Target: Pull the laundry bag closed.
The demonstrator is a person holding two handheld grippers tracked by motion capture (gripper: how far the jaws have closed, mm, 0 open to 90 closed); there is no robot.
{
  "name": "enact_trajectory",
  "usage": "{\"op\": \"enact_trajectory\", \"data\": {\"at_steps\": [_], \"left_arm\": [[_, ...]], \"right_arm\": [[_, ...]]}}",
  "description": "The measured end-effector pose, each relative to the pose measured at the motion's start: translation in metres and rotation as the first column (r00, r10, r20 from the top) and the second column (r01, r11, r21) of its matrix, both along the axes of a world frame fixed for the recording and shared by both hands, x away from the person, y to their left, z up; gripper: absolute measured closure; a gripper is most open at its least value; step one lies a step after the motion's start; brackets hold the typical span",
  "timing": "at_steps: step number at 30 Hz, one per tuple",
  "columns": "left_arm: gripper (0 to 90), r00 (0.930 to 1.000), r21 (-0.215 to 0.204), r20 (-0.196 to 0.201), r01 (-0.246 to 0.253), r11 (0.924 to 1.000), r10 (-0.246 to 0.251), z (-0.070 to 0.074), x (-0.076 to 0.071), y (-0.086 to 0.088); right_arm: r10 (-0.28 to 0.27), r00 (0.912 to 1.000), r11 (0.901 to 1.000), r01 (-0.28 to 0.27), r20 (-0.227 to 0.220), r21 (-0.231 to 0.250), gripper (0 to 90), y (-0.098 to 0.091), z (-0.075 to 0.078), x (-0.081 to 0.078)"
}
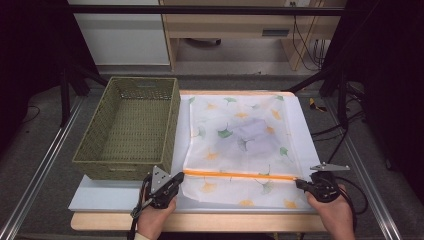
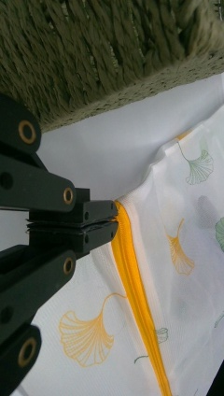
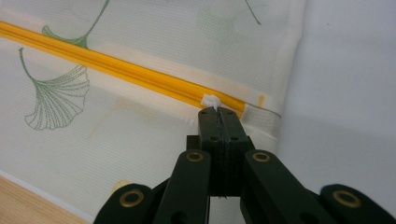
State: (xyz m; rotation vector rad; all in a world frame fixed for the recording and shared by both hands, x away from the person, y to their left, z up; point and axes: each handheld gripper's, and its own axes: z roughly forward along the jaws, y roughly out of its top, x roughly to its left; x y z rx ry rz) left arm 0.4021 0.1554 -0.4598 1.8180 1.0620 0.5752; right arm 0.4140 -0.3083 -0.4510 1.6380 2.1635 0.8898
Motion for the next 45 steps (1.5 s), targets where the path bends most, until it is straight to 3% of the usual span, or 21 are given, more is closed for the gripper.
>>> {"op": "enact_trajectory", "data": {"at_steps": [42,45], "left_arm": [[89.2,1.0,0.005,-0.002,0.003,1.0,-0.003,-0.001,0.0,-0.001],[89.2,1.0,0.021,-0.002,0.005,0.9998,-0.005,-0.001,0.0,-0.002]], "right_arm": [[-0.03,0.9995,0.9994,0.031,-0.008,0.017,90.0,-0.015,-0.003,-0.001],[-0.032,0.9995,0.9994,0.032,-0.005,0.014,90.0,-0.014,-0.003,-0.001]]}}
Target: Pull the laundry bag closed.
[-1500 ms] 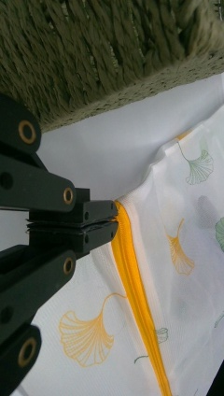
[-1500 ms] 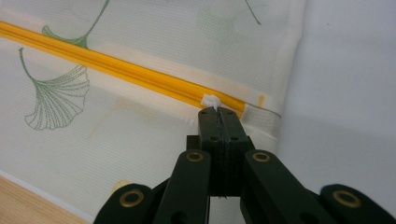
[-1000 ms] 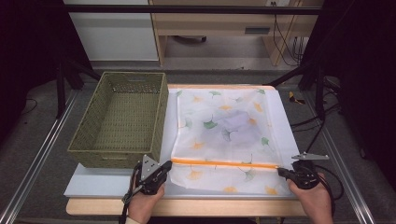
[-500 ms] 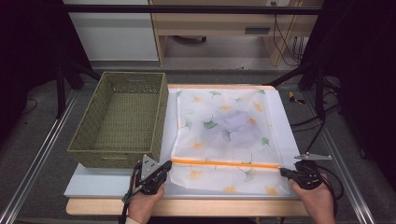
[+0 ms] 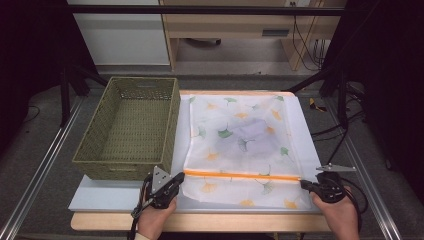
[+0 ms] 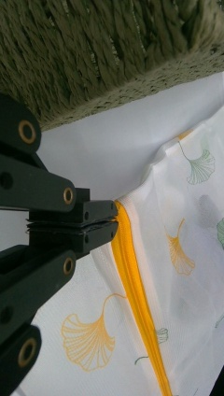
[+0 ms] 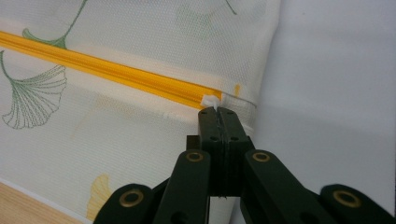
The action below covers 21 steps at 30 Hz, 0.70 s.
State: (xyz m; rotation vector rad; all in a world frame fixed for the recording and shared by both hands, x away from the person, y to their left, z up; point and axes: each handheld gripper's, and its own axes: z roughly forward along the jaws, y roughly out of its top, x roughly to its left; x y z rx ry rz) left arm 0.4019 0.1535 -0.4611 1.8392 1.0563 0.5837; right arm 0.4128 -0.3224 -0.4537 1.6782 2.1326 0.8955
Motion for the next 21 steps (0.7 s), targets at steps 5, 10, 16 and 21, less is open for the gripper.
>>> {"op": "enact_trajectory", "data": {"at_steps": [5,10,16,21], "left_arm": [[89.0,0.9999,0.036,-0.007,0.01,0.9993,-0.01,-0.002,-0.001,-0.003],[88.9,0.9996,0.058,-0.017,0.024,0.998,-0.023,-0.005,-0.001,-0.008],[88.7,0.9994,0.083,-0.013,0.033,0.996,-0.032,-0.007,-0.002,-0.011],[88.5,0.9993,0.087,-0.018,0.034,0.9956,-0.033,-0.008,0.0,-0.011]], "right_arm": [[0.01,0.9998,0.9998,-0.01,0.016,-0.02,90.0,0.002,0.0,-0.001],[0.013,0.9995,0.9997,-0.012,0.028,-0.022,90.0,0.001,-0.002,-0.002],[0.011,0.9991,0.9994,-0.01,0.042,-0.032,90.0,0.001,-0.002,-0.002],[0.019,0.9981,0.9991,-0.017,0.058,-0.038,90.0,0.003,-0.003,-0.001]]}}
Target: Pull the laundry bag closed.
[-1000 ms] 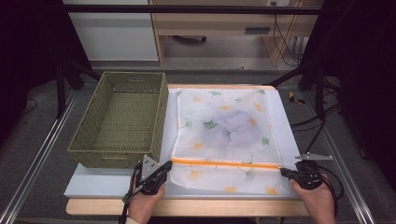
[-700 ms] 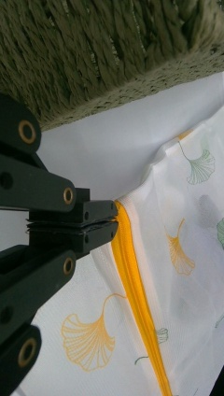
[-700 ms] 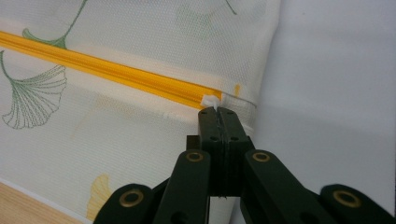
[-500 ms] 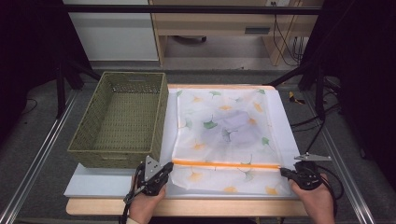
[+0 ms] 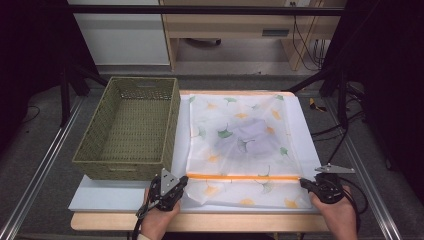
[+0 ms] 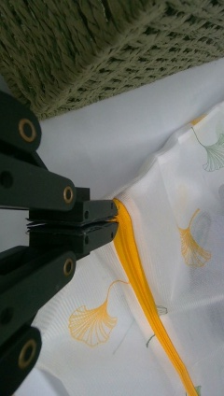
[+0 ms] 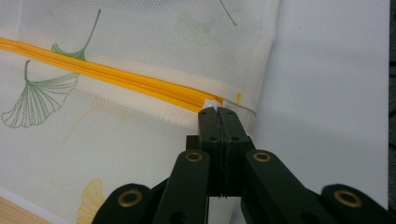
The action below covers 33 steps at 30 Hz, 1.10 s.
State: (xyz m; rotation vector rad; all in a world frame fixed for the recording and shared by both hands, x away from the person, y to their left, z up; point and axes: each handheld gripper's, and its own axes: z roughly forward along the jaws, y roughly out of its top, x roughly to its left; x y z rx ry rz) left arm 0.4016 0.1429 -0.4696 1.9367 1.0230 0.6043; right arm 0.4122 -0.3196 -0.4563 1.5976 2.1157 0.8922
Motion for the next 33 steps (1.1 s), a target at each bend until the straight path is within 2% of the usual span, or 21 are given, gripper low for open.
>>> {"op": "enact_trajectory", "data": {"at_steps": [5,9,12,14,18,20,27,28,30,33], "left_arm": [[87.6,1.0,-0.008,0.009,0.001,1.0,-0.001,0.001,0.0,0.0],[83.5,0.9997,-0.011,0.026,0.003,0.9999,-0.003,0.002,0.0,-0.001],[75.0,0.9991,-0.019,0.043,0.003,0.9998,-0.002,0.003,0.0,-0.002],[69.0,0.9974,-0.032,0.072,0.001,0.9995,0.001,0.005,-0.002,-0.004],[60.1,0.9929,-0.048,0.115,0.037,0.9981,-0.031,0.009,-0.004,-0.008],[55.6,0.992,-0.056,0.118,0.051,0.9971,-0.044,0.009,-0.004,-0.01],[38.8,0.988,-0.101,0.127,0.101,0.9898,-0.088,0.009,-0.003,-0.015],[35.5,0.987,-0.102,0.132,0.106,0.9891,-0.092,0.009,-0.003,-0.015],[30.2,0.9861,-0.119,0.132,0.117,0.9859,-0.101,0.01,-0.003,-0.017],[21.9,0.9833,-0.12,0.144,0.13,0.9843,-0.112,0.011,-0.004,-0.02]], "right_arm": [[0.001,1.0,1.0,-0.001,0.005,-0.005,89.0,0.001,0.0,0.0],[0.001,0.9994,1.0,-0.001,0.034,-0.004,81.3,0.001,0.001,0.0],[0.008,0.9988,0.9999,-0.007,0.049,-0.008,75.1,0.004,0.002,0.0],[0.019,0.9973,0.9998,-0.018,0.071,-0.01,69.6,0.006,0.002,0.0],[0.027,0.9934,0.9996,-0.026,0.111,-0.01,58.9,0.01,0.005,0.0],[0.04,0.9896,0.9991,-0.039,0.138,-0.015,52.8,0.011,0.006,0.0],[0.05,0.9815,0.9984,-0.054,0.185,0.015,31.6,0.017,0.01,0.002],[0.059,0.9787,0.9982,-0.06,0.197,0.002,29.0,0.017,0.01,0.003],[0.06,0.977,0.9979,-0.064,0.204,0.013,24.5,0.019,0.012,0.003],[0.06,0.9731,0.9981,-0.061,0.222,-0.002,19.0,0.021,0.012,0.004]]}}
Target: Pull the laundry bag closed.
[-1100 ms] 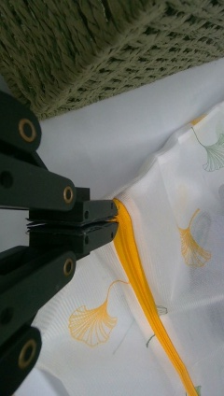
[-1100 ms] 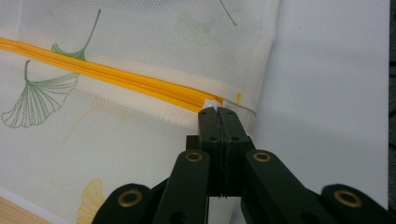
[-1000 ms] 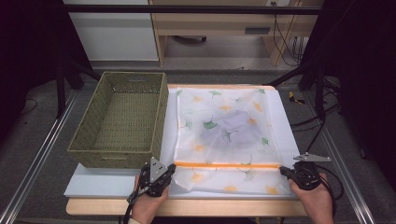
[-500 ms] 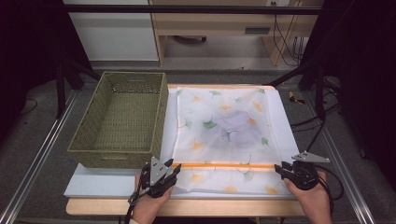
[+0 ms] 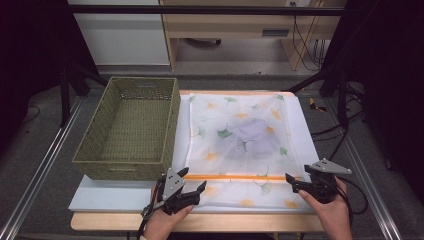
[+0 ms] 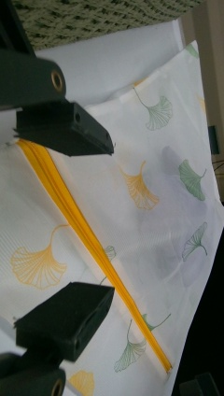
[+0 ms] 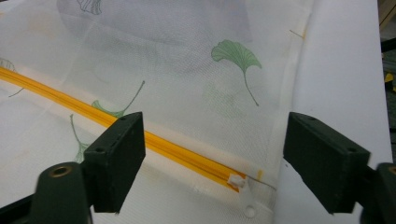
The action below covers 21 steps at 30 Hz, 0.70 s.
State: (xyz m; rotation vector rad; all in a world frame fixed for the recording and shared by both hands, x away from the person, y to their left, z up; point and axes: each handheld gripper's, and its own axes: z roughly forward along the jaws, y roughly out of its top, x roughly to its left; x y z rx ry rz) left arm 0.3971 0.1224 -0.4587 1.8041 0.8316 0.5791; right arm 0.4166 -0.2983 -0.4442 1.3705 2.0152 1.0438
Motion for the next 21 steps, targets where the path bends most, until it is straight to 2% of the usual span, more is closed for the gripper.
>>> {"op": "enact_trajectory", "data": {"at_steps": [4,6,8,12,16,21], "left_arm": [[12.6,0.9999,-0.034,-0.007,0.013,0.9993,-0.014,0.002,-0.002,-0.003],[9.1,0.9998,-0.037,-0.001,0.021,0.9991,-0.021,0.004,-0.002,-0.003],[6.5,0.9996,-0.059,-0.001,0.029,0.9978,-0.029,0.006,-0.003,-0.003],[5.0,0.9986,-0.076,0.029,0.047,0.996,-0.045,0.012,-0.007,-0.002],[4.6,0.998,-0.092,0.047,0.048,0.9946,-0.044,0.018,-0.01,0.0],[4.6,0.9966,-0.09,0.078,0.031,0.9955,-0.024,0.025,-0.013,0.006]], "right_arm": [[0.013,0.9991,0.9995,-0.011,0.041,-0.028,12.5,0.003,0.001,0.0],[0.004,0.9984,0.9996,-0.002,0.057,-0.029,11.3,0.005,0.002,-0.001],[-0.01,0.9973,0.9994,0.013,0.072,-0.032,9.8,0.006,0.003,-0.001],[-0.036,0.9953,0.9987,0.039,0.09,-0.032,9.2,0.008,0.005,0.0],[-0.023,0.9916,0.9995,0.026,0.127,-0.018,8.5,0.009,0.008,-0.003],[-0.006,0.9913,0.9997,0.009,0.132,-0.024,8.5,0.009,0.008,-0.004]]}}
